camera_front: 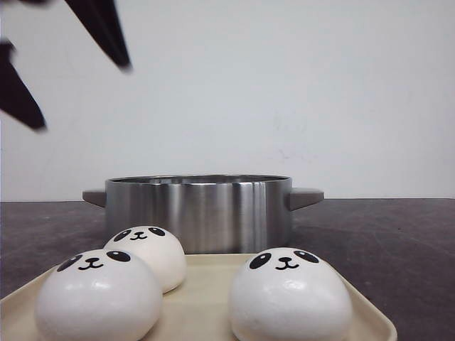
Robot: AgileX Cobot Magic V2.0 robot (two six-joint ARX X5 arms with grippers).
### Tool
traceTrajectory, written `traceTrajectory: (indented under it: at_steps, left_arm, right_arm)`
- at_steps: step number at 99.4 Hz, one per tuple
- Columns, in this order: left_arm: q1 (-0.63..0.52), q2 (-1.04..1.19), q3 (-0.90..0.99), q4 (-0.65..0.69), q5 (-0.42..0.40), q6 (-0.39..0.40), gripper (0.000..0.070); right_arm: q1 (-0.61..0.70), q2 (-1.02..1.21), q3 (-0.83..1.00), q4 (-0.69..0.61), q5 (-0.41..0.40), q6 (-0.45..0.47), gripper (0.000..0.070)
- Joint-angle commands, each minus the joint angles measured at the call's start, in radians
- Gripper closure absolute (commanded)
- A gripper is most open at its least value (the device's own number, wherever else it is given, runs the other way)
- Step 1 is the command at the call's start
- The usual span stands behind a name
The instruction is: Steam buns
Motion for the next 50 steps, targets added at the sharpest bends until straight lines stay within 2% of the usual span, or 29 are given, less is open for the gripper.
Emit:
traceTrajectory:
  at_steps: [1,14,26,36,50]
  left_arm:
    - [-0.021,0.079,0.006,0.023,-0.002,-0.007,0.0075]
    - [-0.044,0.203,0.006,0.048,-0.003,-0.007,0.0075]
    - [-0.053,0.304,0.006,0.086,-0.010,-0.007,0.0075]
    - [-0.053,0.373,0.006,0.135,-0.033,-0.017,0.0075]
    - [-0.053,0.442,0.006,0.188,-0.043,-0.055,0.0075]
  right_arm:
    - [0.058,-0.027,0.019,-0.039,0.067,0.008,0.0694]
    - [0.104,-0.094,0.019,-0.139,0.159,0.070,0.0694]
    - [0.118,-0.134,0.019,-0.262,0.223,0.167,0.0694]
    - [0.118,-0.151,0.019,-0.323,0.231,0.223,0.0694]
    - [0.130,-0.167,0.019,-0.330,0.230,0.227,0.0694]
